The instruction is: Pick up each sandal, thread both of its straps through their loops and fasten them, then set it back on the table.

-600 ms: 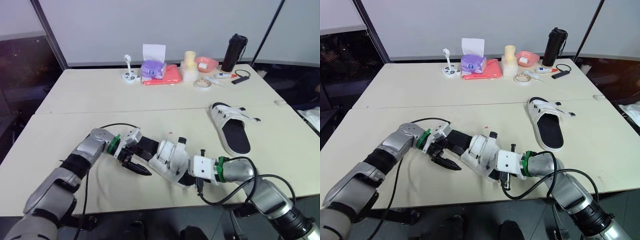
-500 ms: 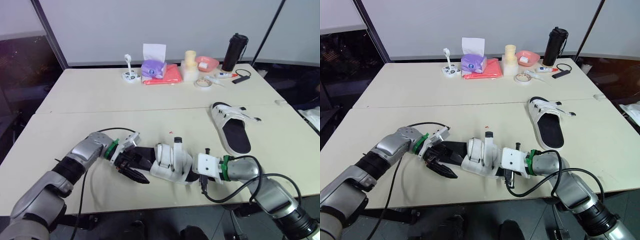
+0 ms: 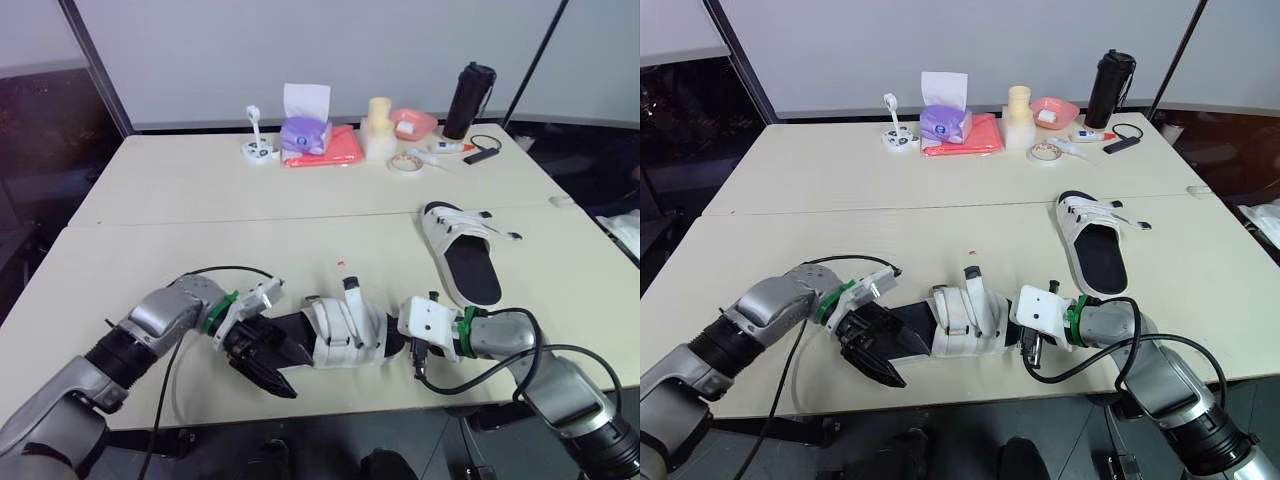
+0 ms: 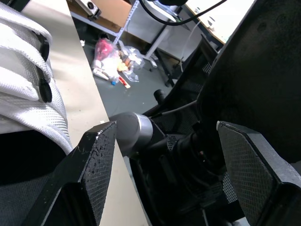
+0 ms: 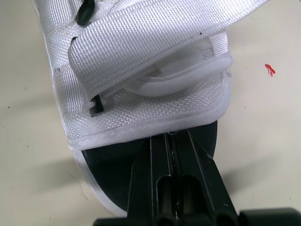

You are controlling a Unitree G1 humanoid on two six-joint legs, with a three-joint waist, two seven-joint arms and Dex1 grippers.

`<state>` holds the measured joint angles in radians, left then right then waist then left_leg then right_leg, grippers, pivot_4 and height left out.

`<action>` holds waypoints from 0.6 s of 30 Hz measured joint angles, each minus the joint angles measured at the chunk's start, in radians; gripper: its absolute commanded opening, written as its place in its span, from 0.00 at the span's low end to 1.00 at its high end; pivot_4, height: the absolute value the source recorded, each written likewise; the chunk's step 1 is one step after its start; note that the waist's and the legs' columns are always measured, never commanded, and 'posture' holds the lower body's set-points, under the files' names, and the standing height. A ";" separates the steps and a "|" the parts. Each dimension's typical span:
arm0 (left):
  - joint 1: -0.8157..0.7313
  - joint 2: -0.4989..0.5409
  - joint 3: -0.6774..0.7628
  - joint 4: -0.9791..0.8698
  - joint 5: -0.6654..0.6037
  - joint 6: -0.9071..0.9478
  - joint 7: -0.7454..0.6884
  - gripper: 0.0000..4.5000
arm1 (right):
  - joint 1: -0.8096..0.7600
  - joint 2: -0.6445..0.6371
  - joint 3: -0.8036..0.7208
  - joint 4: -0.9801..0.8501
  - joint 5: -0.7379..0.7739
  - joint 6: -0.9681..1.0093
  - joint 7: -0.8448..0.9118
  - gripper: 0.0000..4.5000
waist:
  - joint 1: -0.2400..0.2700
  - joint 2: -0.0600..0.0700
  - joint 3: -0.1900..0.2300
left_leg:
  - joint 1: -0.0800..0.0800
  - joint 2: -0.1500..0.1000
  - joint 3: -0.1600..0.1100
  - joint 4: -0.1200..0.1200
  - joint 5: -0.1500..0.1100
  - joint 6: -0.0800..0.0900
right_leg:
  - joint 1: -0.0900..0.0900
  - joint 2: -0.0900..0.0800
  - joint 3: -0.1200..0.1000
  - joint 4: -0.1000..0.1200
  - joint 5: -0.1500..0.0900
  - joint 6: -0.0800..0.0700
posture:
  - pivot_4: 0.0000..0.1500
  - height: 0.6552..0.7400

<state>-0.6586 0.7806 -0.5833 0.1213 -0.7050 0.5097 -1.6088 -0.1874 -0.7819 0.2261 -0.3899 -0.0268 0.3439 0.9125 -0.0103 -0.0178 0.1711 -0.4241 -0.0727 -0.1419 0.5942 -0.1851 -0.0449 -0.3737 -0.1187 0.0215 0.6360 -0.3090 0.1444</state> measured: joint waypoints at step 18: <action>-0.198 -0.317 0.301 0.282 0.116 0.103 0.279 0.78 | -0.025 0.022 0.032 0.020 -0.019 -0.012 -0.013 0.00 | -0.007 -0.001 0.000 | 0.003 -0.002 0.001 0.002 0.000 0.000 | -0.001 0.001 0.000 0.009 0.000 0.000 | 1.00 0.93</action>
<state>-0.8562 0.4631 -0.2822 0.4038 -0.5894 0.6130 -1.3299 -0.2125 -0.7601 0.2580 -0.3702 -0.0462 0.3320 0.8997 -0.0171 -0.0185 0.1712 -0.4213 -0.0744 -0.1410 0.5962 -0.1847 -0.0454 -0.3744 -0.1178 0.0215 0.6454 -0.3089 0.1448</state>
